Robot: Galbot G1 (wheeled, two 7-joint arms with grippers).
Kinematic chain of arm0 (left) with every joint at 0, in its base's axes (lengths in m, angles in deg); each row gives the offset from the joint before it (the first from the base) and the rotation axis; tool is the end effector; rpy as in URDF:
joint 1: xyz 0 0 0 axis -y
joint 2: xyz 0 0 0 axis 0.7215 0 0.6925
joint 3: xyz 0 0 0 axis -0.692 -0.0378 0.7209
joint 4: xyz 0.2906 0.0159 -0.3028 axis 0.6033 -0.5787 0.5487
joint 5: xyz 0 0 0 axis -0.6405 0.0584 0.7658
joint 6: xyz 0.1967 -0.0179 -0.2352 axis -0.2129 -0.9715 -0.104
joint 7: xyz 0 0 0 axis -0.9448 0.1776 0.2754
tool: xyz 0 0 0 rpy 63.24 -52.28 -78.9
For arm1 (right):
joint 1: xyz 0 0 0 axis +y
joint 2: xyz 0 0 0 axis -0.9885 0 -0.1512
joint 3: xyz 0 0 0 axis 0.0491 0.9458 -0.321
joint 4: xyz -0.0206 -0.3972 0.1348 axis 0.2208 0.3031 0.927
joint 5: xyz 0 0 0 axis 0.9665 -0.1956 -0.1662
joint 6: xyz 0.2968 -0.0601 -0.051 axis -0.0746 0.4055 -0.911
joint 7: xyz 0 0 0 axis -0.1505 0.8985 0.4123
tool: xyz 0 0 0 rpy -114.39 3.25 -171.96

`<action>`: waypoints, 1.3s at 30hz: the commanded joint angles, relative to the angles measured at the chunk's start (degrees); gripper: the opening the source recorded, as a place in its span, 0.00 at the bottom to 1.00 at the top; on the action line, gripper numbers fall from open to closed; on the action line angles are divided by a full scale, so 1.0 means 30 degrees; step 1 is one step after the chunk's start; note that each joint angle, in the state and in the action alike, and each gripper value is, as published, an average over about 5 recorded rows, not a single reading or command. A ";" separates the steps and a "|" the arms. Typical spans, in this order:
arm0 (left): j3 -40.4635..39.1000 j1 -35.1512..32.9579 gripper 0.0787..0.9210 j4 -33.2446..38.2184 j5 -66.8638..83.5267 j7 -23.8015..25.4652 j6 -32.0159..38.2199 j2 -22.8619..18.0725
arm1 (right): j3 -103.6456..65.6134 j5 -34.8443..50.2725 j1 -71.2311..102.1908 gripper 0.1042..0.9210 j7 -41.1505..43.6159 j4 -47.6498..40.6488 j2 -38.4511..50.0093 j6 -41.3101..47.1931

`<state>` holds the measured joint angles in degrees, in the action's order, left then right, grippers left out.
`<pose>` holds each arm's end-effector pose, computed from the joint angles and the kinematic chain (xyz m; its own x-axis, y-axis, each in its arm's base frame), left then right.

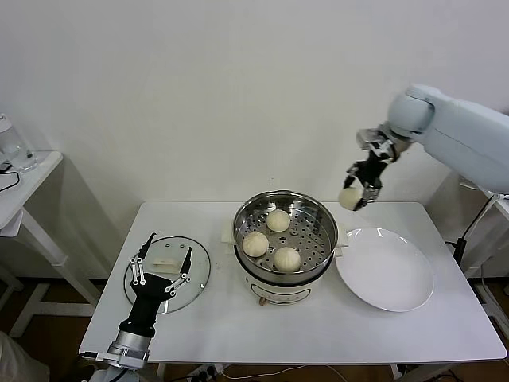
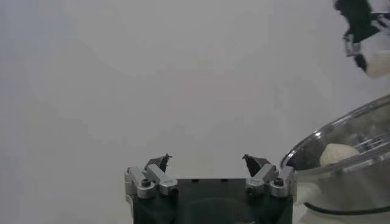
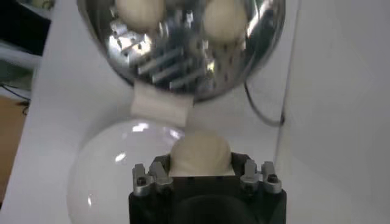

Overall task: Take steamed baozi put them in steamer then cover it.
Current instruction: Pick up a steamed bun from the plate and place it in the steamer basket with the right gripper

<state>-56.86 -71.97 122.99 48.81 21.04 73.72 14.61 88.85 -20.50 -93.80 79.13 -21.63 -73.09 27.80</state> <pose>0.1129 0.0718 -0.3726 -0.9389 0.2120 -0.2712 0.0470 0.8594 0.5091 0.6087 -0.1166 0.0393 -0.0890 -0.1530 0.9842 -0.9397 -0.3146 -0.1339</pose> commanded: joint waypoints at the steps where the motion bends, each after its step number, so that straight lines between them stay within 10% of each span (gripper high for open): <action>1: -0.0036 0.0068 0.88 -0.0019 0.0041 -0.0003 0.0022 -0.0048 | 0.2973 0.1755 -0.1443 0.70 -0.1007 0.1699 -0.2240 0.0901; 39: 0.0387 0.0062 0.88 -0.0068 0.0135 -0.0035 0.0204 -0.0176 | 0.1644 -0.0547 0.3021 0.80 -0.3294 -0.0033 -0.3233 0.0979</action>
<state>-55.74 -71.79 122.83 49.18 20.97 74.34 14.09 93.99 -21.22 -85.65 70.42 -21.75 -82.53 30.84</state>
